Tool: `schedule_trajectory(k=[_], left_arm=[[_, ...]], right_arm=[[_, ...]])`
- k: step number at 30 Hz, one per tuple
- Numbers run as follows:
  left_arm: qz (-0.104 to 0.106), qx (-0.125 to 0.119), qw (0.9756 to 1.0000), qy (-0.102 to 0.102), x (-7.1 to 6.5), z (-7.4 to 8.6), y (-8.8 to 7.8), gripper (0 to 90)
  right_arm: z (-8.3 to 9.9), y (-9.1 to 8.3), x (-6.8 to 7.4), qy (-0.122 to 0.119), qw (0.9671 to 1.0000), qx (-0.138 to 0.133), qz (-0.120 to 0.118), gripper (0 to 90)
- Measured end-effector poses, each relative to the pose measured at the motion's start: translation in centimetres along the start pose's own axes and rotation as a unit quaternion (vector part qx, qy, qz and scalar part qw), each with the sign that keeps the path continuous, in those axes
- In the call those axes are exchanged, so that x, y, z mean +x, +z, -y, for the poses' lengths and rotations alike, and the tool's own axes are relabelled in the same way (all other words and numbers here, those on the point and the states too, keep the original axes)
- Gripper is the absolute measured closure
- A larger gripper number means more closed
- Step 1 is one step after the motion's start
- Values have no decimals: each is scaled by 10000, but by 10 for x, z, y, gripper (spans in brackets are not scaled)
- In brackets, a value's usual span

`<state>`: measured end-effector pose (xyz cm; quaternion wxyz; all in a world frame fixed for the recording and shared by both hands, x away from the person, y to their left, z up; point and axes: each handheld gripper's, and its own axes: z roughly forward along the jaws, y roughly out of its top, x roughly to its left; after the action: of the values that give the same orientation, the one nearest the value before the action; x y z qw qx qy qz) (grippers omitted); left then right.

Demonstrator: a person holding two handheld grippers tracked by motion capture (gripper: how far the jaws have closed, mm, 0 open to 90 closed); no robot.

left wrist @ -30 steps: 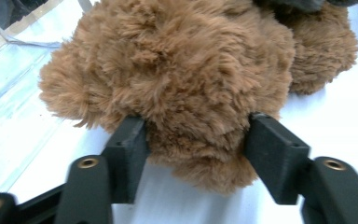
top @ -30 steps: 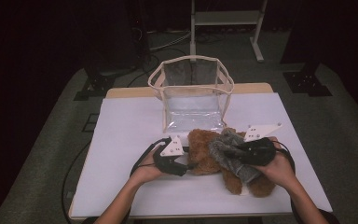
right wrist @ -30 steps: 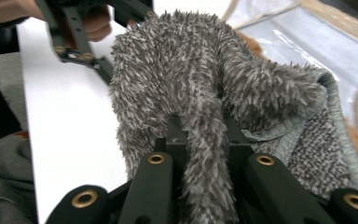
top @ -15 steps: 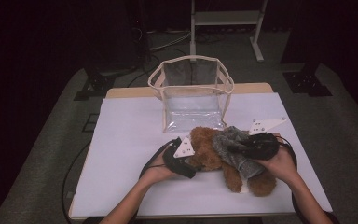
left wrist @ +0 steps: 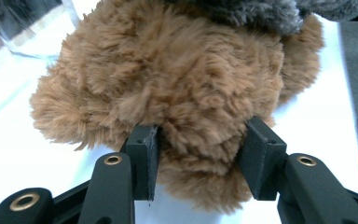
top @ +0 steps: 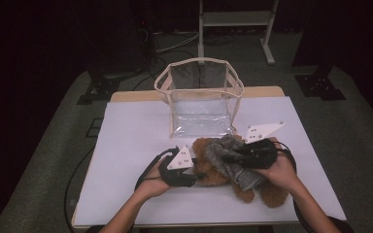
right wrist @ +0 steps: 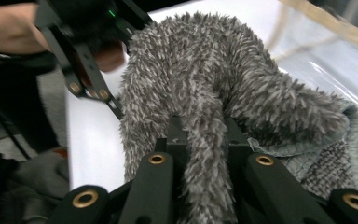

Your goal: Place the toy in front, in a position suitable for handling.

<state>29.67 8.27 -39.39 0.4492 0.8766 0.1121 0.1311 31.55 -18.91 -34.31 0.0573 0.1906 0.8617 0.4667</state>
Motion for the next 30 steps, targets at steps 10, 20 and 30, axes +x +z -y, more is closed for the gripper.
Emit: schedule_trajectory(k=[10,20,30], left_arm=[[-22,111,9997,-236,10,21,6,499],[-31,34,9999,-130,11,17,3,466],[13,0,9999,-112,15,20,4,460]], right_arm=[[-1,37,13,-197,9990,277,-288,773],[30,25,24,-165,9986,373,-349,771],[27,42,33,-413,9958,499,-642,769]])
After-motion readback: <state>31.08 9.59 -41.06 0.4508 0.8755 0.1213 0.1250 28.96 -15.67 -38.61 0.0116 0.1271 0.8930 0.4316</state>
